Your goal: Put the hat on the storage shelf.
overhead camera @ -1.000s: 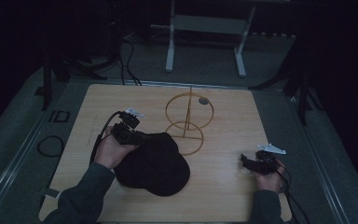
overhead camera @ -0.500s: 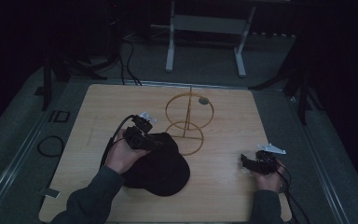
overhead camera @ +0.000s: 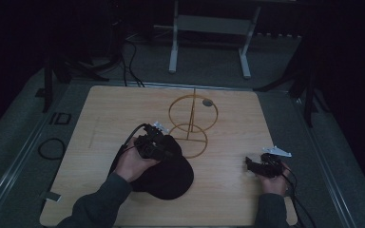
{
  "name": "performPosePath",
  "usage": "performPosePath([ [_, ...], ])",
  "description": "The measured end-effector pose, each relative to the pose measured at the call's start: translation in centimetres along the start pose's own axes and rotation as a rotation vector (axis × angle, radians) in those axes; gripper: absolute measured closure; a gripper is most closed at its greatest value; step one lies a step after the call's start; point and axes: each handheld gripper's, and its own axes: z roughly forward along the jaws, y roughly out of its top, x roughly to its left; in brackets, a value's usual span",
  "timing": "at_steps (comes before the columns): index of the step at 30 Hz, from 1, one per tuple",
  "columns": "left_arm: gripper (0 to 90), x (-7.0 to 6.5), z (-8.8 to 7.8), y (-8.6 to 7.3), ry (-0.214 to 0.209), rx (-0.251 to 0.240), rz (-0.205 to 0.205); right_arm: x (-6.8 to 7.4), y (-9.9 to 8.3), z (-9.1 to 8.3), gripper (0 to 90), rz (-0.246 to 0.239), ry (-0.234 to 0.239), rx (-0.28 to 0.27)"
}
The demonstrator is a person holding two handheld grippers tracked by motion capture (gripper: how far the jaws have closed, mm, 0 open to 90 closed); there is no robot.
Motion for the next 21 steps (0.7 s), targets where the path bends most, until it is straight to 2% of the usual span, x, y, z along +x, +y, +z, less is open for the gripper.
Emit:
performPosePath([
  [6, 50.5, -1.2, 1.0, 0.1, -0.021, 0.026, 0.014, 0.0, 0.0, 0.0, 20.8, -0.001, 0.000, 0.000],
  [14, 47.2, -2.2, 2.2, 0.1, -0.014, 0.051, 0.034, 0.0, 0.0, 0.0, 20.7, -0.002, 0.000, 0.000],
  [21, 39.9, -2.9, 3.6, -0.3, -0.004, 0.083, 0.047, 0.0, 0.0, 0.0, 20.7, -0.002, 0.001, -0.001],
])
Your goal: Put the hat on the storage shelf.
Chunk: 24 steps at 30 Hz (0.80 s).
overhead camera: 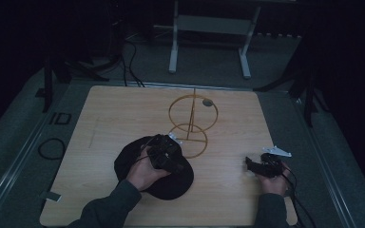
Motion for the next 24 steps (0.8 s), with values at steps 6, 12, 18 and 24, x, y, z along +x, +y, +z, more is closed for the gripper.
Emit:
performPosePath([
  [6, 38.1, -0.2, 1.5, -0.5, 0.008, 0.038, -0.003, 0.0, 0.0, 0.0, 20.7, 0.000, 0.000, 0.000],
  [12, 38.1, -0.1, 2.4, -1.0, -0.006, 0.065, -0.021, 0.0, 0.0, 0.0, 20.7, 0.000, 0.000, 0.000],
  [18, 42.6, 0.2, 3.1, -1.1, -0.028, 0.076, -0.057, 0.0, 0.0, 0.0, 20.7, -0.001, 0.000, 0.000],
  [24, 62.2, 0.4, 2.7, -1.1, -0.063, 0.081, -0.081, 0.0, 0.0, 0.0, 20.7, -0.002, 0.000, 0.000],
])
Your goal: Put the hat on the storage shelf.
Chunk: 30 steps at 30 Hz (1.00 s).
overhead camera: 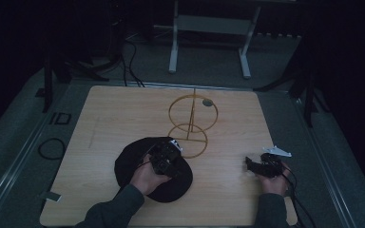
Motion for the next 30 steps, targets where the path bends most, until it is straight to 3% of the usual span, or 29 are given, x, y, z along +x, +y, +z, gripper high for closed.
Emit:
performPosePath([
  [4, 71.9, 0.7, -0.6, -0.1, 0.005, 0.006, -0.010, 0.0, 0.0, 0.0, 20.7, 0.000, 0.000, 0.000],
  [7, 76.5, 1.5, -1.2, -0.4, 0.049, 0.006, -0.014, 0.0, 0.0, 0.0, 20.7, 0.000, 0.000, 0.000],
  [12, 78.0, 2.9, -2.3, -1.0, 0.112, 0.011, -0.015, 0.0, 0.0, 0.0, 20.7, 0.000, 0.000, 0.000],
  [16, 78.1, 3.6, -3.0, -1.2, 0.140, 0.004, -0.022, 0.0, 0.0, 0.0, 20.7, -0.001, 0.000, -0.001],
  [30, 77.7, 5.7, -6.0, -0.9, 0.135, -0.032, -0.062, 0.0, 0.0, 0.0, 20.8, 0.001, 0.000, 0.000],
])
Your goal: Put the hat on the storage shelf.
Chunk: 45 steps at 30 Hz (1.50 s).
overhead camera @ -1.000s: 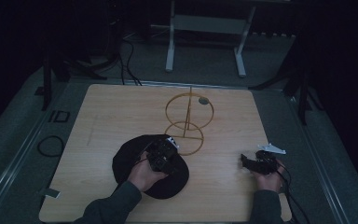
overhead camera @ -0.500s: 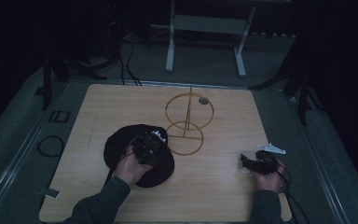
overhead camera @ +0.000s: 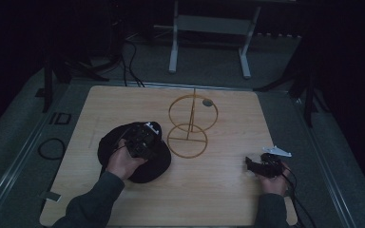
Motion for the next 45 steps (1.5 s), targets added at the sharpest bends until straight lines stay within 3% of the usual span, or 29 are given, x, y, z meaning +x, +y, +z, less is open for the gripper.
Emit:
performPosePath([
  [9, 77.4, 1.2, -1.3, 0.1, -0.010, -0.003, -0.018, 0.0, 0.0, 0.0, 20.7, -0.001, 0.000, -0.001],
  [45, 76.5, 2.8, -5.3, 3.5, -0.001, -0.042, -0.006, 0.0, 0.0, 0.0, 20.7, -0.002, 0.000, 0.000],
])
